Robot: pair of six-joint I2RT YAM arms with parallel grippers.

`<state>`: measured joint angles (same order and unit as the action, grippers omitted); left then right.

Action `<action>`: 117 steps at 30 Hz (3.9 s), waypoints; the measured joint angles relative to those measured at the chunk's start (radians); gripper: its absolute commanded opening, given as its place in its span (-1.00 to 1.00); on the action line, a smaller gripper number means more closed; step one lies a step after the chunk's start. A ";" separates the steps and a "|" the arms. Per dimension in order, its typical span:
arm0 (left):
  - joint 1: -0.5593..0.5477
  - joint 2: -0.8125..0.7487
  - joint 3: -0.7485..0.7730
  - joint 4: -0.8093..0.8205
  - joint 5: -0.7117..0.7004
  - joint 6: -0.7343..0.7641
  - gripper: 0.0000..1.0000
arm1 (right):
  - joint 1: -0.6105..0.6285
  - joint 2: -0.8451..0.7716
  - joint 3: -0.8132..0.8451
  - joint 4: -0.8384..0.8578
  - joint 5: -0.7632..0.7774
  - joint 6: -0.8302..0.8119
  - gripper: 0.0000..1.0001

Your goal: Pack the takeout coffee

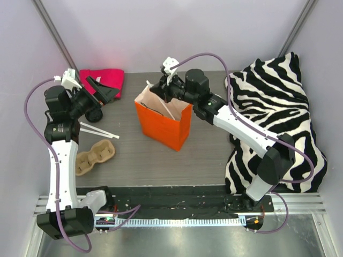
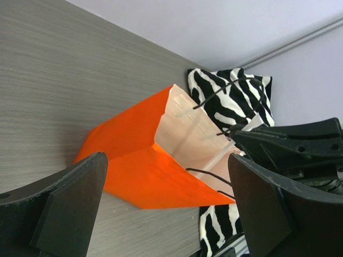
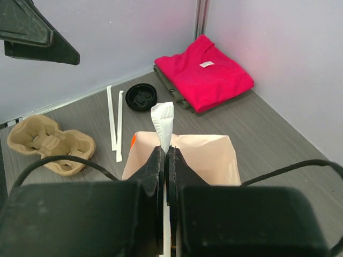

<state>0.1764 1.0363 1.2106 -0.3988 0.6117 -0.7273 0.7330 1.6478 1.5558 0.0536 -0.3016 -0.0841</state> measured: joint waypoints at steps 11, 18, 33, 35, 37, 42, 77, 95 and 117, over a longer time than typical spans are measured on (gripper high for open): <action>0.015 0.050 -0.003 -0.013 0.002 -0.006 0.99 | -0.002 0.002 -0.097 0.032 0.000 0.058 -0.69; 0.016 0.073 -0.003 -0.018 0.002 -0.003 0.99 | -0.010 0.002 -0.111 0.020 0.004 0.076 -0.14; 0.021 0.140 0.112 -0.183 0.000 0.165 0.99 | -0.038 -0.106 0.054 -0.146 0.020 0.106 0.40; 0.021 0.140 0.133 -0.204 0.002 0.209 0.99 | -0.057 -0.159 0.056 -0.164 0.023 0.105 0.33; 0.020 0.141 0.149 -0.217 0.006 0.244 0.99 | -0.081 -0.217 0.056 -0.183 0.024 0.101 0.19; 0.020 0.158 0.170 -0.229 0.027 0.282 0.99 | -0.106 -0.244 0.093 -0.225 0.004 0.095 0.04; 0.020 0.150 0.100 -0.220 0.033 0.279 0.99 | -0.008 0.320 0.367 -0.439 -0.033 -0.089 0.08; 0.020 0.176 0.094 -0.217 0.033 0.273 0.99 | -0.002 0.298 0.370 -0.457 -0.025 -0.089 -0.99; 0.020 0.177 0.088 -0.189 0.036 0.260 0.99 | -0.002 0.133 0.242 -0.495 -0.046 0.042 -0.99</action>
<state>0.1967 1.2137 1.2984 -0.5877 0.6479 -0.4675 0.7311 1.7809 1.7981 -0.4412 -0.3473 -0.0425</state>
